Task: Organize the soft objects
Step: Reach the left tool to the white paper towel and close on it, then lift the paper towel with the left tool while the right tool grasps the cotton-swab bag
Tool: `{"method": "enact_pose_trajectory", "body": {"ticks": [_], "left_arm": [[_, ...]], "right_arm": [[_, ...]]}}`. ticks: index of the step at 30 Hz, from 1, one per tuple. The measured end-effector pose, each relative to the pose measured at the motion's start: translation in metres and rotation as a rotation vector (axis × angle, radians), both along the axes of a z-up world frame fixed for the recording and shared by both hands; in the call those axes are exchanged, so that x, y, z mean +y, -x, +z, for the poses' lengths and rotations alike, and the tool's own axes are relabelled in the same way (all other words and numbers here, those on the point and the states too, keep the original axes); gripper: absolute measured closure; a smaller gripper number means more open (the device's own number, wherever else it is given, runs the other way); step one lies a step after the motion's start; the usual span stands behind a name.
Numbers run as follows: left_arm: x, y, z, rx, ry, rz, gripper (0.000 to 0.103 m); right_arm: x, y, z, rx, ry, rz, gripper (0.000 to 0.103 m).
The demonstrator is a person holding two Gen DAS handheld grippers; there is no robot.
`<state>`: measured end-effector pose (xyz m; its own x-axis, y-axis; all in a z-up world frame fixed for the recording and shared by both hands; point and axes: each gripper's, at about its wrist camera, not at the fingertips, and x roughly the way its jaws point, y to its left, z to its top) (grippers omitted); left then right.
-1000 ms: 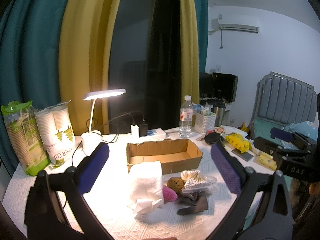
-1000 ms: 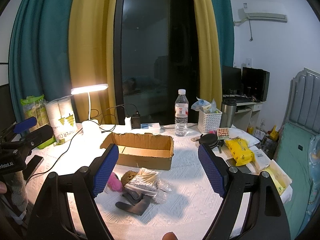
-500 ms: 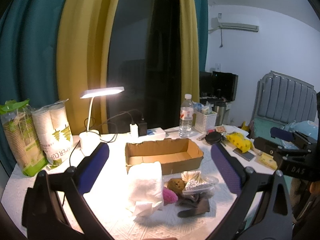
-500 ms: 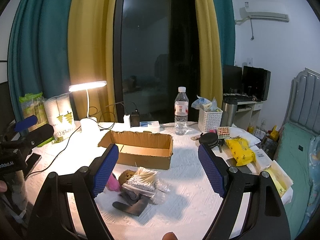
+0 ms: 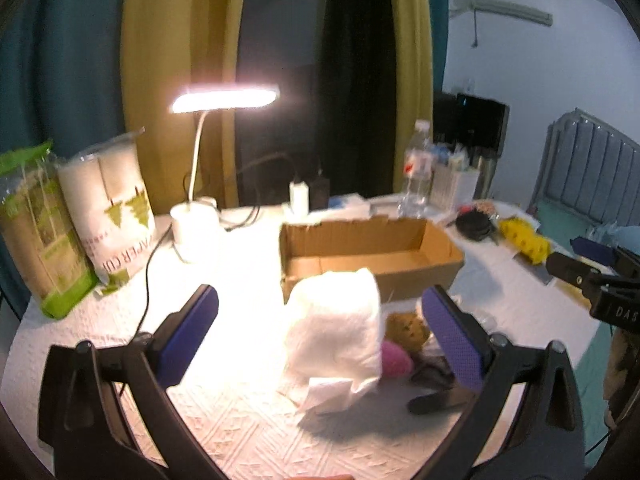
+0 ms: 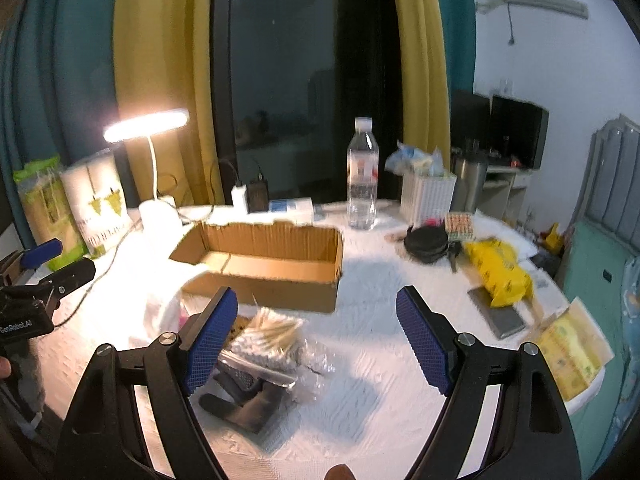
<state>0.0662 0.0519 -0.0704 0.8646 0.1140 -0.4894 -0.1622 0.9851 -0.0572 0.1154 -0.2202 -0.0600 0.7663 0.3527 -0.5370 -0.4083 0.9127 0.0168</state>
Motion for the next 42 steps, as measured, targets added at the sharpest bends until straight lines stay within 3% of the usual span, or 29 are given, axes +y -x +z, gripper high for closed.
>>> {"method": "enact_pose_trajectory", "body": {"ticks": [12,20,23,27,32,33,35,36,38,40,42], "left_arm": [[-0.02,-0.059,-0.058,0.184,-0.037,-0.076,0.001],[-0.017,-0.088,-0.052,0.184,-0.032,-0.083,0.001],[-0.02,-0.109,-0.058,0.232,-0.062,-0.089,0.001],[-0.011,-0.128,-0.062,0.272,-0.032,-0.071,0.002],[-0.002,-0.137,-0.07,0.326,-0.015,-0.074,0.035],[-0.001,-0.137,-0.072,0.328,-0.014,-0.075,0.052],[0.001,-0.135,-0.073,0.331,0.002,-0.087,0.056],[0.001,-0.133,-0.072,0.326,0.012,-0.097,0.066],[0.003,-0.129,-0.069,0.31,0.031,-0.107,0.07],[0.004,-0.125,-0.065,0.293,0.044,-0.115,0.085],[0.007,-0.122,-0.062,0.276,0.054,-0.119,0.089]], "right_arm": [[0.004,-0.044,-0.041,0.13,0.017,-0.021,0.019],[-0.005,-0.065,-0.048,0.163,-0.002,-0.046,0.019],[-0.006,-0.073,-0.05,0.17,-0.009,-0.044,0.019],[-0.008,-0.081,-0.053,0.179,-0.013,-0.045,0.019],[-0.013,-0.092,-0.06,0.206,-0.021,-0.051,0.019],[-0.013,-0.092,-0.062,0.21,-0.023,-0.048,0.019],[-0.013,-0.093,-0.064,0.217,-0.028,-0.038,0.019],[-0.012,-0.093,-0.065,0.222,-0.032,-0.028,0.019],[-0.008,-0.093,-0.066,0.229,-0.037,-0.006,0.019],[0.001,-0.09,-0.068,0.23,-0.033,0.026,0.019],[0.01,-0.088,-0.071,0.238,-0.03,0.062,0.019]]}}
